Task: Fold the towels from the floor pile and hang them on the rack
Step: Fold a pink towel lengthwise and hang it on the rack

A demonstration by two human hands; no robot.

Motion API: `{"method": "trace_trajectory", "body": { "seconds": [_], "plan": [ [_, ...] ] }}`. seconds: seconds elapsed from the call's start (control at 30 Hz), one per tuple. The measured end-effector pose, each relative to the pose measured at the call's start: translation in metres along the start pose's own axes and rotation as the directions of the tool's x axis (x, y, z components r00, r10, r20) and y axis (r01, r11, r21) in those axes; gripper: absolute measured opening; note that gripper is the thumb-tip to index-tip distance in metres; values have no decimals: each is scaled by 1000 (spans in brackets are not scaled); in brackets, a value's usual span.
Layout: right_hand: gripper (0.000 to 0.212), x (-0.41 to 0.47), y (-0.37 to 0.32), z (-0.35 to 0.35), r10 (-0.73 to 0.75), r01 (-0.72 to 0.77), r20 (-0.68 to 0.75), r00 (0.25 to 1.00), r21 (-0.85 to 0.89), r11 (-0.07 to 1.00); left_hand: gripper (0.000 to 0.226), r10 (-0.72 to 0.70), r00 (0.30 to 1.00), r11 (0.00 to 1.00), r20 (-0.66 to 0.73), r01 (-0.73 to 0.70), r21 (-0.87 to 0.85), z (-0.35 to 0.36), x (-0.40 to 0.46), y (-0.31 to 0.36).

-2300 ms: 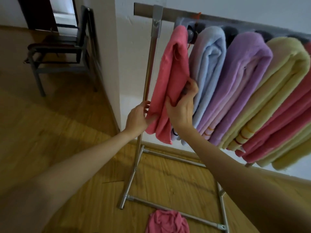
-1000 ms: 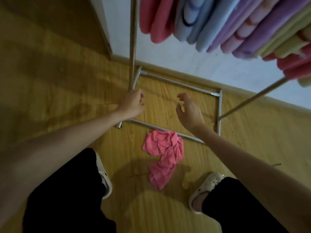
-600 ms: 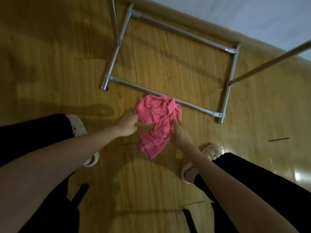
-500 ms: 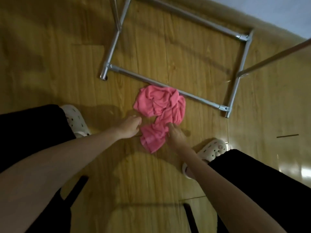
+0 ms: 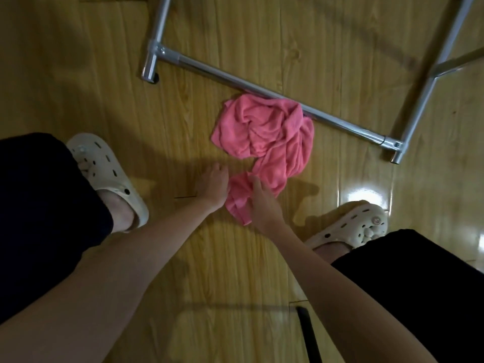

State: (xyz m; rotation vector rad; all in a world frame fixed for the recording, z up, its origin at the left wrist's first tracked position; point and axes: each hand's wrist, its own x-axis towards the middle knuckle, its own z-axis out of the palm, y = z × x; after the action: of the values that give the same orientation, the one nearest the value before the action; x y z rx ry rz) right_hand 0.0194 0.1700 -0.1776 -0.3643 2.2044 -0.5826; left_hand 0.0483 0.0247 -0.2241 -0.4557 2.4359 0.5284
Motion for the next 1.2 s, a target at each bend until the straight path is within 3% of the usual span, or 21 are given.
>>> {"method": "trace_trajectory", "body": {
  "seconds": [0.1, 0.23, 0.4, 0.5, 0.6, 0.67, 0.83, 0.93, 1.2],
  "plan": [
    [61, 11, 4, 0, 7, -7, -3, 1000, -24, 1000, 17, -26, 997, 997, -74, 21, -71, 2, -3, 2],
    [74, 21, 1, -13, -76, 84, 119, 990, -59, 995, 10, -79, 981, 910, -179, -3, -414, -2, -17, 3],
    [35, 19, -15, -33, -139, 183, 247, 959, -164, 969, 16, 42, 960, 855, -276, -177, -488, -29, -48, 3],
    [19, 2, -28, -44, -156, 191, 190, 969, -180, 965, 16, 140, 931, 854, -337, -286, -434, -49, -64, 4],
    [26, -24, -43, -59, -205, 216, 68, 976, -254, 943, 15, 171, 932, 822, -319, -314, -475, -73, -80, 10],
    [26, -41, -54, -71, -271, 250, -23, 962, -315, 916, 19, 193, 940, 819, -280, -312, -482, -86, -89, 15],
    [21, -89, -79, -106, -397, 351, -100, 912, -310, 884, 38, 188, 978, 776, -94, -207, -596, -122, -116, 26],
    [18, -121, -93, -125, -434, 363, -162, 886, -339, 868, 35, 214, 976, 757, -34, -187, -627, -145, -139, 34],
    [10, -231, -145, -165, -440, 439, -473, 763, -121, 890, 26, 294, 953, 762, -76, -282, -583, -201, -214, 54]
  ]
}}
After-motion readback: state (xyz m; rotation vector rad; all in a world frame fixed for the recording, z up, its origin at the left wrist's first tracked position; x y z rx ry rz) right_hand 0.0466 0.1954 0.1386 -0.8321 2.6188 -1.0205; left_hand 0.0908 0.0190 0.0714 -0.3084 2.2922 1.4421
